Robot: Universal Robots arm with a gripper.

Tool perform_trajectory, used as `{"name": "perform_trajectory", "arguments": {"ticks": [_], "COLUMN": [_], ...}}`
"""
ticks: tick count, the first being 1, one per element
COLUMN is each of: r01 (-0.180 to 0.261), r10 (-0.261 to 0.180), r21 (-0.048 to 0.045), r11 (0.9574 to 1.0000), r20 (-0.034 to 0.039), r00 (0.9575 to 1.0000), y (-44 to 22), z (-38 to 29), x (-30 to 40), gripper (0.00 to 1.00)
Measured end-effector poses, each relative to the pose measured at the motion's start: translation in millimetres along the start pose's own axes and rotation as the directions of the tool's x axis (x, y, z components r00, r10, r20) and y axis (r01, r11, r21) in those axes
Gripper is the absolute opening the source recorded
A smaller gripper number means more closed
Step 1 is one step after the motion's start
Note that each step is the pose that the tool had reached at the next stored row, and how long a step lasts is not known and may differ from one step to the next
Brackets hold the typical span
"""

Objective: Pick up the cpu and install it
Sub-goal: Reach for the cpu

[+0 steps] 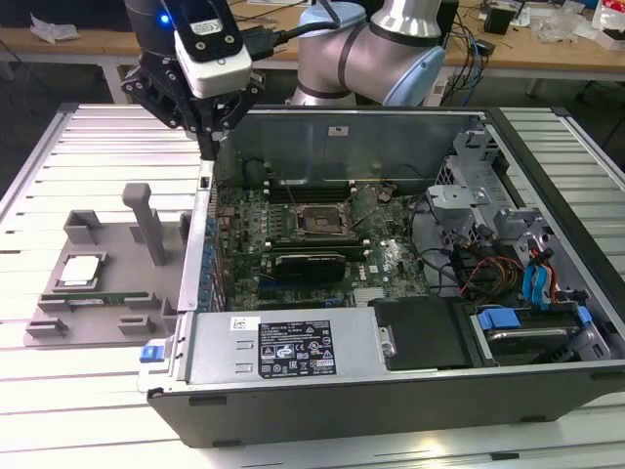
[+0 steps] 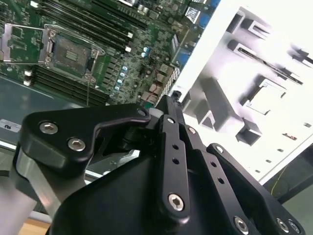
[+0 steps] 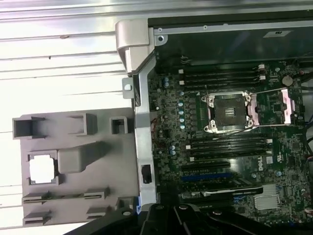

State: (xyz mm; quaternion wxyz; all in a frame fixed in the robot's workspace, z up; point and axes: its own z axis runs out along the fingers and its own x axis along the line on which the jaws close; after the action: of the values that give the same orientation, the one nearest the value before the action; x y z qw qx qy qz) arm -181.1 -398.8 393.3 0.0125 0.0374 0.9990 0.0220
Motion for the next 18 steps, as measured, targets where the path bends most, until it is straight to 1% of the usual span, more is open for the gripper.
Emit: {"name": "perform_trajectory", "arguments": {"ticks": [4,12,14,16,18], "r01": [0.0,0.0,0.0,0.0,0.0], "r10": [0.0,0.0,0.0,0.0,0.0], "r21": [0.0,0.0,0.0,0.0,0.0], "r11": [1.0,1.0,1.0,1.0,1.0], "r20": [0.0,0.0,0.0,-0.0001,0.0], "r00": [1.0,1.0,1.0,1.0,1.0], "y": [-1.1,-2.3,-2.7,-3.3,-3.5], "z": [-0.4,-0.9,-1.0,-1.2,-1.2], "x": [14.9,31.5,36.9,44.7,47.8], "gripper": [0.11,0.11,0.11,0.11,0.11]}}
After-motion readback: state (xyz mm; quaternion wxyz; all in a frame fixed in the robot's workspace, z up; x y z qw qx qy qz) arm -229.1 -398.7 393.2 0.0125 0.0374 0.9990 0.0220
